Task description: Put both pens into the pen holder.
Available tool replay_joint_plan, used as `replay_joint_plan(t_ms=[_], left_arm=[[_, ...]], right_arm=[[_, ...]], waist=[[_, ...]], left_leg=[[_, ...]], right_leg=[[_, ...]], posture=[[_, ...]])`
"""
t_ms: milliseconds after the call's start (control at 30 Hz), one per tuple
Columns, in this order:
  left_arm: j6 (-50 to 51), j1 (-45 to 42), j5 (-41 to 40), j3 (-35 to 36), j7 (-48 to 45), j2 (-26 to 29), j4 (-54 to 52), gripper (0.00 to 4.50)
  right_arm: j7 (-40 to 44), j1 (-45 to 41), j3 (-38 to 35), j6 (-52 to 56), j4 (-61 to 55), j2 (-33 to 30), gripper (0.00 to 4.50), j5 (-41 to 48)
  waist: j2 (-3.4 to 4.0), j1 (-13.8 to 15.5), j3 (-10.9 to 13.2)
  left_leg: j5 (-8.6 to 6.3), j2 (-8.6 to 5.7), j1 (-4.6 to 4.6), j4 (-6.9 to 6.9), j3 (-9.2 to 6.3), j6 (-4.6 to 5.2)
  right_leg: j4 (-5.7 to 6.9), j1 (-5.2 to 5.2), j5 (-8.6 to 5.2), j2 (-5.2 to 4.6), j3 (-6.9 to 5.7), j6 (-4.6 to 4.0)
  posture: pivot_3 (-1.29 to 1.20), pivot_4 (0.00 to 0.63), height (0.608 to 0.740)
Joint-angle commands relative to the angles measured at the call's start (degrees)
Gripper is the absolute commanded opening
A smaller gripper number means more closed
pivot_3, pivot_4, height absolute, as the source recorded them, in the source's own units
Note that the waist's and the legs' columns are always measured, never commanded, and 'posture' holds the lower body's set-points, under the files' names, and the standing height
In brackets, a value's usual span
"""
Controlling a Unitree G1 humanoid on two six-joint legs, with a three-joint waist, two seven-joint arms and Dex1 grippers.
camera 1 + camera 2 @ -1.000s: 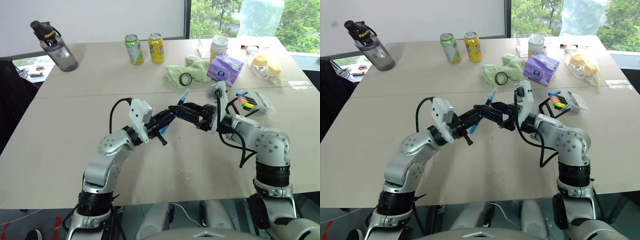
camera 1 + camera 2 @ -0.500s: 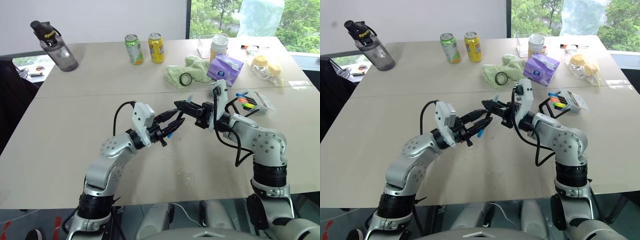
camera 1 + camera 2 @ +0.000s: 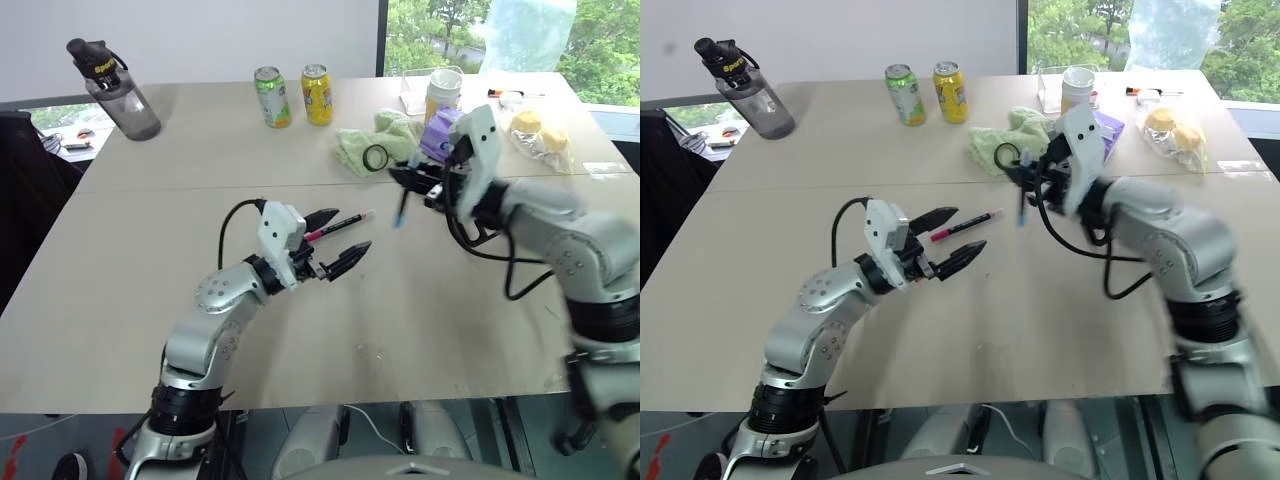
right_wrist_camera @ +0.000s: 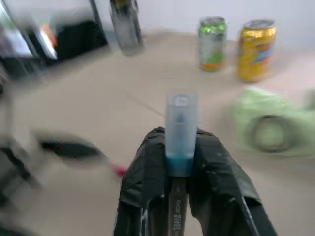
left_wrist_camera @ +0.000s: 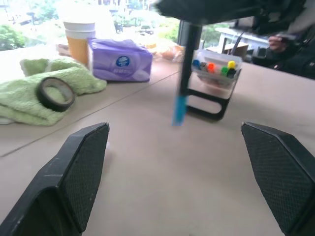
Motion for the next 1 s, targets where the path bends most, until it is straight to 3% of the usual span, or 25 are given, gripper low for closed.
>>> replay_joint_plan(t_ms=[33, 300, 600, 1000], left_arm=[[0.43, -1.46, -1.48, -0.44, -2.78, 2.20, -1.35, 4.42], [1.84, -1.97, -1.23, -2.64, -5.31, 5.20, -2.85, 4.42], [2.34, -2.08, -2.36, -0.97, -5.84, 7.27, -2.90, 4.42], [0.80, -1.97, -3.52, -0.14, -7.73, 8.48, -2.82, 4.42]], right_arm=[[10.21, -4.32, 6.76, -8.87, -3.18, -8.19, 0.05, -10.61], [20.66, -13.36, 6.90, -9.71, 0.20, -13.81, 0.05, -15.91], [32.80, -13.48, 8.06, -10.67, 2.38, -20.85, 0.05, -19.46], [37.63, -12.81, 7.57, -11.57, 6.17, -19.36, 0.05, -23.31]], waist=[[0.00, -0.23, 0.01], [-0.14, 0.08, 0.09], [-0.17, 0.22, 0.11], [-0.17, 0.08, 0.11]], left_leg=[[0.00, 0.02, 0.00, -0.09, 0.08, 0.00], [0.00, 0.08, -0.02, -0.15, 0.28, 0.00], [0.00, 0.08, -0.51, -0.02, 0.23, 0.00], [0.00, 0.08, -0.53, 0.04, 0.25, 0.00]], right_leg=[[0.00, -0.06, 0.00, 0.00, 0.05, 0.00], [-0.01, -0.16, 0.00, 0.01, 0.31, 0.01], [0.01, -0.55, 0.01, 0.00, 0.25, 0.00], [0.02, -0.55, 0.01, -0.01, 0.26, 0.01]], posture=[[0.00, 0.150, 0.740], [0.00, 0.150, 0.740], [0.00, 0.150, 0.740], [0.00, 0.150, 0.740]])
